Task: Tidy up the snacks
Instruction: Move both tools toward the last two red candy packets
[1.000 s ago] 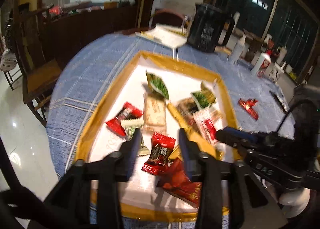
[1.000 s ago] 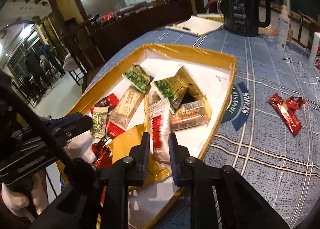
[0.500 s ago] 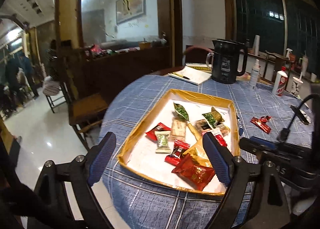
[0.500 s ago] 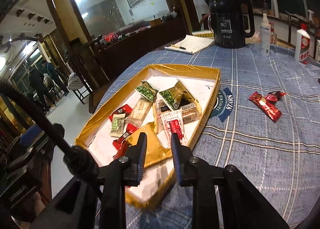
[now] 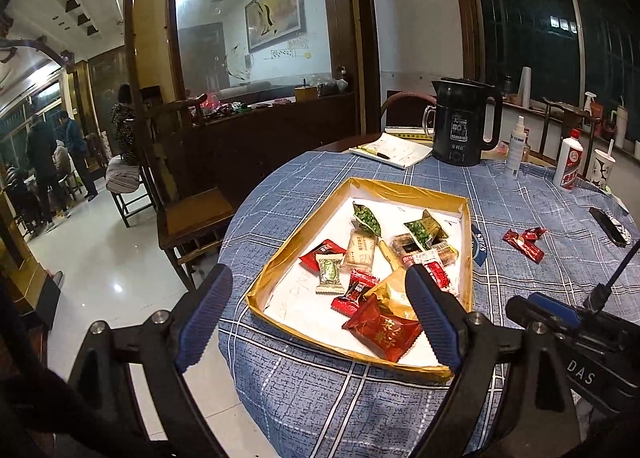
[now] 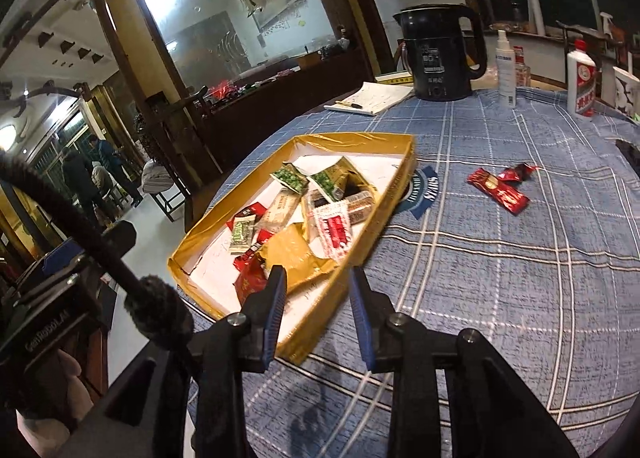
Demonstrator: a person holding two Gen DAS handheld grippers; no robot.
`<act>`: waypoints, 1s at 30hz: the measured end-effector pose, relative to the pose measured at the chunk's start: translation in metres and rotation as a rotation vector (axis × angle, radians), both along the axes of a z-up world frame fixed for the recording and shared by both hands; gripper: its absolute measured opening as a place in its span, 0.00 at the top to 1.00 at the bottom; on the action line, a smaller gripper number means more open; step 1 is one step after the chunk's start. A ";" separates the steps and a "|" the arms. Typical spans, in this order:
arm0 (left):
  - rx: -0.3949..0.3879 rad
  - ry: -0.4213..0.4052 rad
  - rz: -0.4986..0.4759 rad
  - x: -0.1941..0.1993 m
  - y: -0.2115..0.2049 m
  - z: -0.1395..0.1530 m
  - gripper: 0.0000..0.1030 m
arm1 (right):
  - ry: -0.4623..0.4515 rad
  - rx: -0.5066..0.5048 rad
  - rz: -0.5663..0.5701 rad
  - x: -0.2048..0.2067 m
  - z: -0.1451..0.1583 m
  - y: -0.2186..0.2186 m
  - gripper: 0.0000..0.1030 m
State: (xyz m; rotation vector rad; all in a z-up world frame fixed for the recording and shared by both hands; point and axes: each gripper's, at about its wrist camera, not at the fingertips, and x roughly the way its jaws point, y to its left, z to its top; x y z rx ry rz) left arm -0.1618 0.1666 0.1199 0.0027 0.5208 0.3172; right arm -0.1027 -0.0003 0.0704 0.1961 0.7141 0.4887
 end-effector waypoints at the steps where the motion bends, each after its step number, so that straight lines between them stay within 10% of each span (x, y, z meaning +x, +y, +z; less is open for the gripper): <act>1: 0.002 0.001 0.001 0.000 -0.001 0.000 0.14 | 0.003 0.004 -0.003 0.000 -0.001 -0.003 0.69; 7: -0.033 -0.011 -0.033 0.004 -0.006 -0.008 0.20 | 0.003 0.008 -0.001 0.000 -0.011 -0.010 0.67; 17: -0.399 0.081 -0.283 0.012 -0.001 -0.023 0.18 | 0.001 -0.007 -0.034 -0.004 -0.011 -0.021 0.66; 24: -0.308 0.037 -0.313 0.001 -0.031 -0.013 0.18 | 0.021 0.006 -0.066 -0.003 -0.017 -0.024 0.66; 30: -0.388 0.127 -0.373 0.005 -0.040 -0.022 0.19 | 0.047 0.022 -0.107 0.001 -0.025 -0.037 0.66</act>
